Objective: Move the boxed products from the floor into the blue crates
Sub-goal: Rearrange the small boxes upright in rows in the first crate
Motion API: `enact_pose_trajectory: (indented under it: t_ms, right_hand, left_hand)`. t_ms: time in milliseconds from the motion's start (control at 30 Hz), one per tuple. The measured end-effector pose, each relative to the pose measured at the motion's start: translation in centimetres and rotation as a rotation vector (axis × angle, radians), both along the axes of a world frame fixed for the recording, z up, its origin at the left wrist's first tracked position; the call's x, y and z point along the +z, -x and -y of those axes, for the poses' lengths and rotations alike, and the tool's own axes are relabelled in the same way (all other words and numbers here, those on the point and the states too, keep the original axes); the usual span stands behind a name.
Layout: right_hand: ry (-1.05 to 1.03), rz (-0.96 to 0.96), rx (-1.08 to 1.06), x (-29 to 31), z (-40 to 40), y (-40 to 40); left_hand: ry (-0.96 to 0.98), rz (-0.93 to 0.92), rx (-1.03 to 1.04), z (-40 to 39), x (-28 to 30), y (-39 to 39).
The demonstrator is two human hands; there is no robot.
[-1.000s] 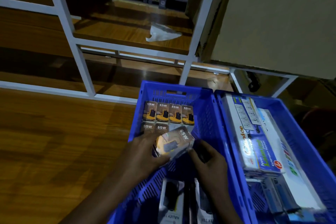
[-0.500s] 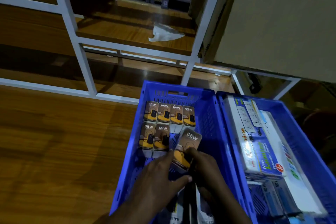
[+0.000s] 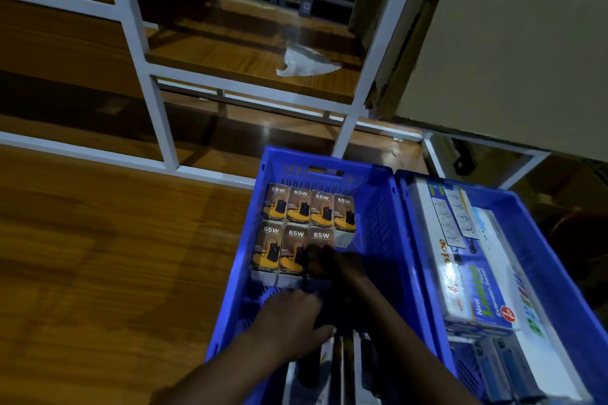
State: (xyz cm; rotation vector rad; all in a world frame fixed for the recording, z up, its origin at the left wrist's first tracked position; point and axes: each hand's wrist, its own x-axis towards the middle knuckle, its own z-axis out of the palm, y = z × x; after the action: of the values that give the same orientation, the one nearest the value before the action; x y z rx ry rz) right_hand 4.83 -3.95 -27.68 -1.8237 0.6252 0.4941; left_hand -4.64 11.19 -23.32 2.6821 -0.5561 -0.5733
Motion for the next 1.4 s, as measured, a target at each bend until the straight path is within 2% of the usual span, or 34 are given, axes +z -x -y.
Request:
enact_pose_trajectory:
  t_ms: [100,333,433,567,633,733,867,933,1033,1200,1400]
  right_hand:
    - [0.118,0.104,0.03,-0.5,-0.4,-0.2]
    - [0.466,0.099,0.439,-1.3,-0.6,-0.5]
    - [0.352,0.076,0.37,-0.6,0.3,-0.5]
    - [0.056,0.048,0.143,0.8,0.7,0.1]
    - [-0.026,0.039,0.044,1.7,0.8,0.4]
    - [0.063,0.015,0.063,3.7,1.8,0.9]
    - [0.157,0.239,0.143,7.3,3.5,3.1]
    - [0.133,0.363,0.168,7.7,4.3,4.5]
    - [0.145,0.442,0.262,7.2,4.6,5.8]
    - [0.201,0.591,0.244,5.8,5.1,5.2]
    - [0.159,0.567,0.289,5.3,5.2,5.4]
  left_hand:
    - [0.03,0.057,0.03,0.1,-0.2,0.1]
    - [-0.057,-0.045,-0.06,-0.5,-0.4,-0.3]
    - [-0.049,-0.063,-0.079,-0.5,-0.7,-0.5]
    - [-0.052,-0.1,-0.074,-0.8,-1.5,-0.9]
    - [-0.06,-0.121,-0.062,-0.9,-1.8,-0.9]
    - [-0.068,-0.142,-0.059,-0.8,-2.0,-1.0]
    - [-0.108,-0.191,-0.068,-0.6,-2.3,-0.8]
    - [-0.111,-0.224,-0.071,-0.2,-2.2,-0.5]
    - [-0.12,-0.255,-0.044,1.0,-2.1,0.5]
    - [-0.165,-0.296,0.023,2.6,-3.8,2.0]
    - [-0.093,-0.369,0.276,3.4,-3.6,2.6]
